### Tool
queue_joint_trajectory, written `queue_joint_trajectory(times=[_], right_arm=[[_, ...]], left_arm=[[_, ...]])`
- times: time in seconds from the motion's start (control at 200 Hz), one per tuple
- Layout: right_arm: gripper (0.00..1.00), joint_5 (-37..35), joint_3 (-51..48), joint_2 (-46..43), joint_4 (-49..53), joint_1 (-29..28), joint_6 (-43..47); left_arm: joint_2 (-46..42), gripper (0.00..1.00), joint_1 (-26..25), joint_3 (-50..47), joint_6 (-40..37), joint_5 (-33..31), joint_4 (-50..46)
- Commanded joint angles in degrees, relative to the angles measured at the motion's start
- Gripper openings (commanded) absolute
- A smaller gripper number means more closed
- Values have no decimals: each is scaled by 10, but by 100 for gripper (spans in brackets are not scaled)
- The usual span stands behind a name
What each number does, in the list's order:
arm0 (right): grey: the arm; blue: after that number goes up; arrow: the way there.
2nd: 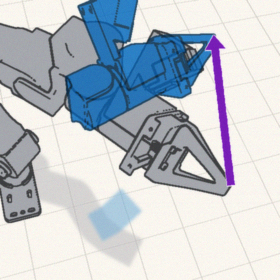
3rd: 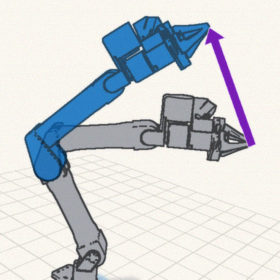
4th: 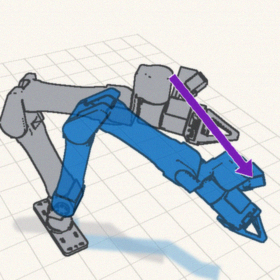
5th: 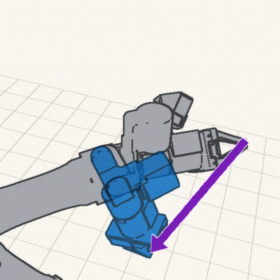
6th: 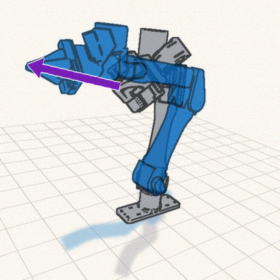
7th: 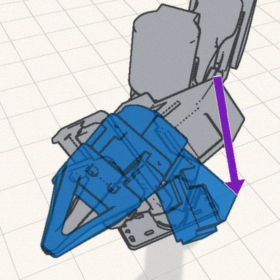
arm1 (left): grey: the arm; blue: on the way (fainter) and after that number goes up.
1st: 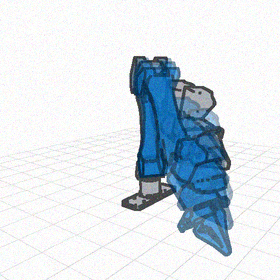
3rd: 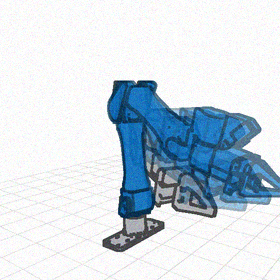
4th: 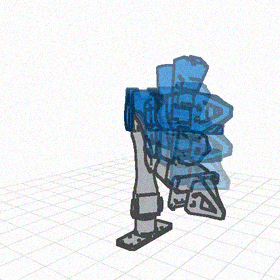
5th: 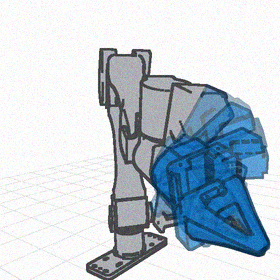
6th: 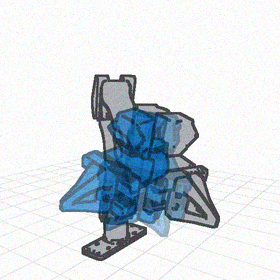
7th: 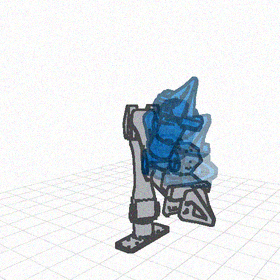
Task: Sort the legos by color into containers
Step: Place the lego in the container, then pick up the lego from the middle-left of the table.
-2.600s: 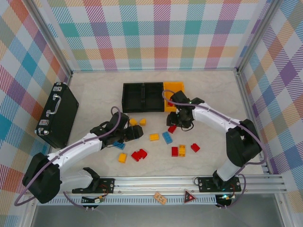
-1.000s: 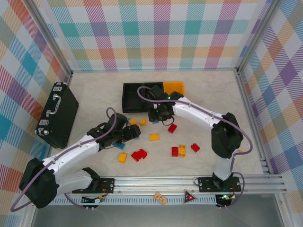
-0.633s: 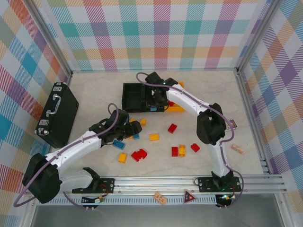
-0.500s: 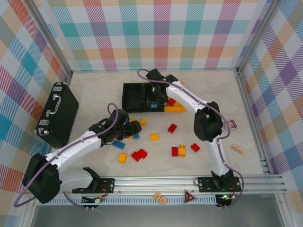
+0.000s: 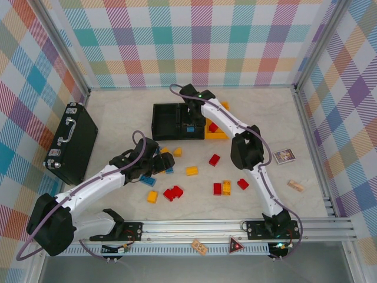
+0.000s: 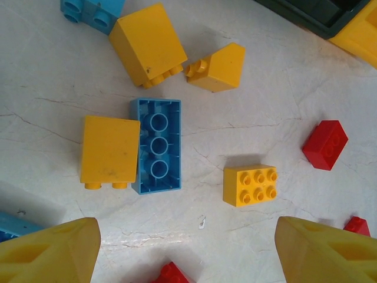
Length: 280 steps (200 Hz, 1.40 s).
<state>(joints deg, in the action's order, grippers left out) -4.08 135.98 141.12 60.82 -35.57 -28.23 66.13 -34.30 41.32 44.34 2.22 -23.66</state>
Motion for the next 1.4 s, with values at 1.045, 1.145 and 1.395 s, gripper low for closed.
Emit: queue_joint_trajectory(times=[1.045,1.145,1.395], right_arm=[[47,80,-426,-358,-194,-19,9],[48,141,-519,-423,-244,-19,23],[51,317,-716,-554,-325,-26,60]], left_arm=[[-14,75,7,13,-19,-33,-147],[-18,74,1,20,-32,-33,-199],[-22,74,-35,22,-29,-58,-290]])
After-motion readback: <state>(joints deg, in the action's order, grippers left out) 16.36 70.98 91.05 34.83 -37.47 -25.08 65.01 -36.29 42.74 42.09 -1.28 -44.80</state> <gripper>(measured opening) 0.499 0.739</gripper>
